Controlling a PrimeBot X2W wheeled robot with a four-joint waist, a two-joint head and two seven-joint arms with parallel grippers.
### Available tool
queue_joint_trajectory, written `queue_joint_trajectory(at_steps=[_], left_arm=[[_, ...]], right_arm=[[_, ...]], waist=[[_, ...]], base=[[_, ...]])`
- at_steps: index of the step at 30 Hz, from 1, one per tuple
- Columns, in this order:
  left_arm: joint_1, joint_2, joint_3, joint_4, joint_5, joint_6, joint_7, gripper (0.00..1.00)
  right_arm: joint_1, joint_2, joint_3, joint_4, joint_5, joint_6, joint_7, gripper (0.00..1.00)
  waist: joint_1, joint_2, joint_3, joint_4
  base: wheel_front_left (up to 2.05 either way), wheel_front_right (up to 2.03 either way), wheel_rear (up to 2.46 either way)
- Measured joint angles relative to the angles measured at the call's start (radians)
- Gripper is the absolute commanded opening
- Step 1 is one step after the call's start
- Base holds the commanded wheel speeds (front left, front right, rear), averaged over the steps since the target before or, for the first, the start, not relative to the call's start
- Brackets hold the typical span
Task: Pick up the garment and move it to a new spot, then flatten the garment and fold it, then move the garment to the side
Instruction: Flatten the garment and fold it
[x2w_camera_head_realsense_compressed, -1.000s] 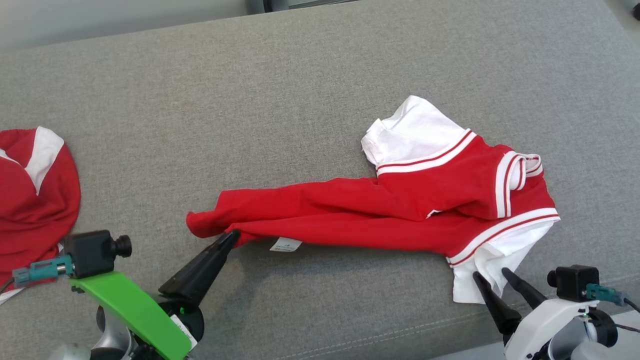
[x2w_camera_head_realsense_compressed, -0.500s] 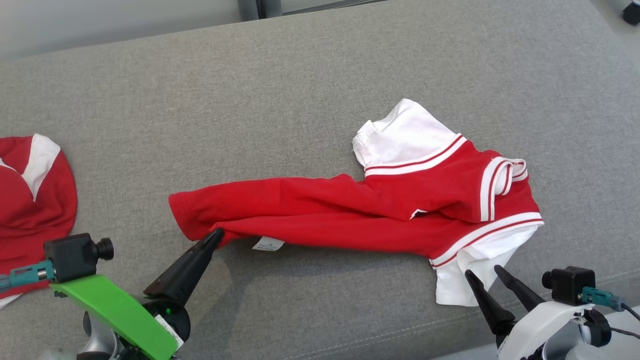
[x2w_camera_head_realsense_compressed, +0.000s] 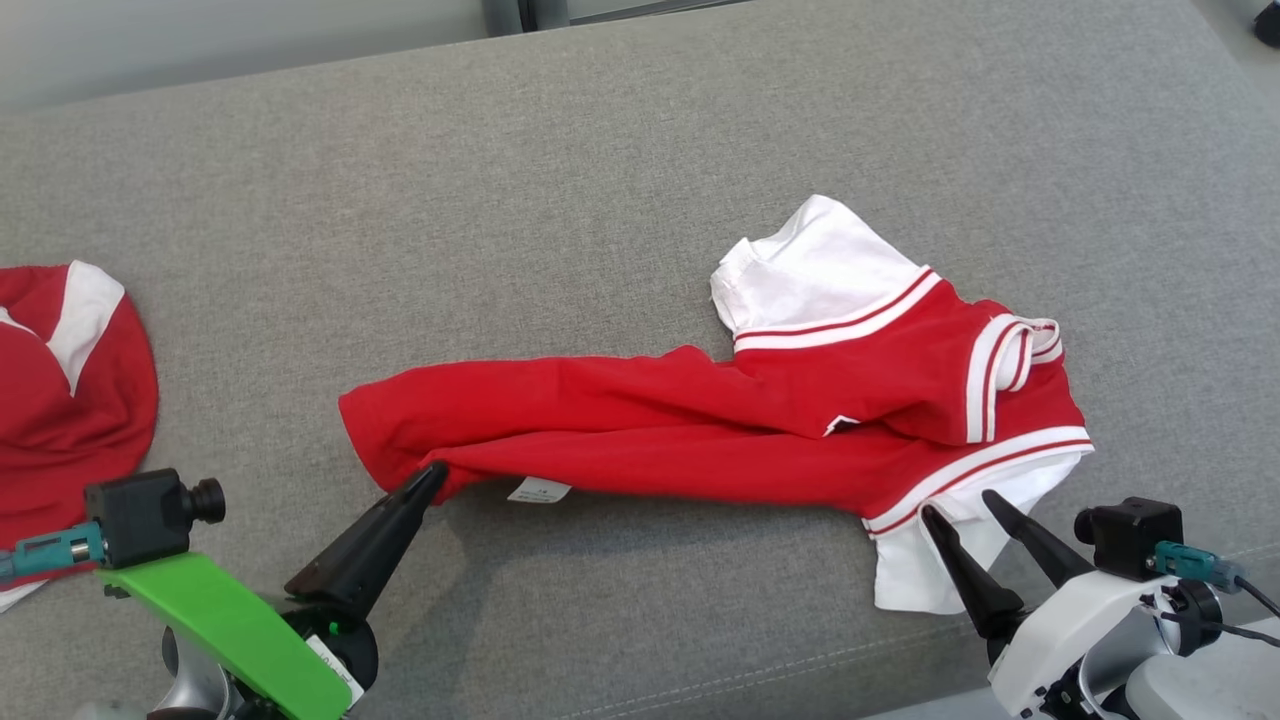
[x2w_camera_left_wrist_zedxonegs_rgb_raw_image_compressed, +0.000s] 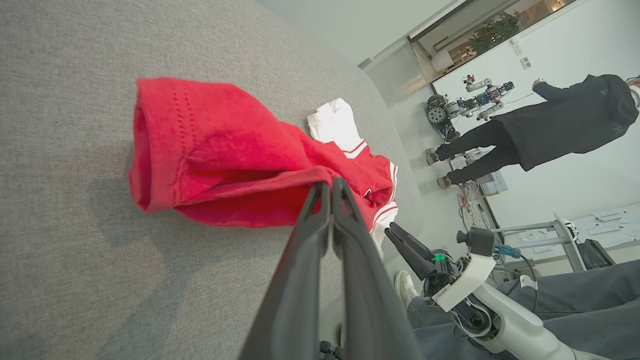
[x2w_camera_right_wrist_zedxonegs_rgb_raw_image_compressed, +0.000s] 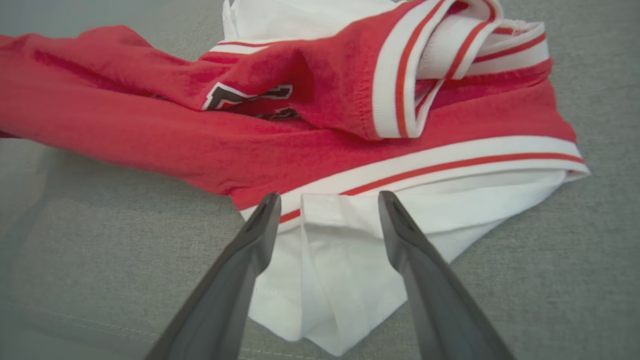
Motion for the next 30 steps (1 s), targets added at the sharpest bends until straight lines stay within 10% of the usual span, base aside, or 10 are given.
queue_joint_trajectory(at_steps=[11,21,27,30], left_arm=[[0.014,0.002,0.018,-0.015,0.0,0.0,0.0,0.0],[0.014,0.002,0.025,-0.019,0.0,0.0,0.0,0.0],[0.019,0.002,0.029,-0.02,0.0,0.0,0.001,0.0],[0.02,0.002,0.031,-0.02,0.0,0.0,0.001,0.0]], right_arm=[[0.0,0.005,0.01,-0.007,-0.008,-0.009,0.018,0.93],[0.0,-0.01,0.01,-0.013,-0.015,-0.019,0.036,0.6],[0.001,-0.011,0.01,-0.019,-0.015,-0.019,0.045,0.0],[0.001,-0.013,0.007,-0.025,-0.015,-0.026,0.048,0.0]], waist=[[0.0,0.0,0.017,0.014],[0.0,0.0,0.022,0.008],[0.0,0.0,0.026,0.004],[0.0,0.0,0.028,0.002]], base=[[0.0,0.0,0.0],[0.0,0.0,0.0],[0.0,0.0,0.0],[0.0,0.0,0.0]])
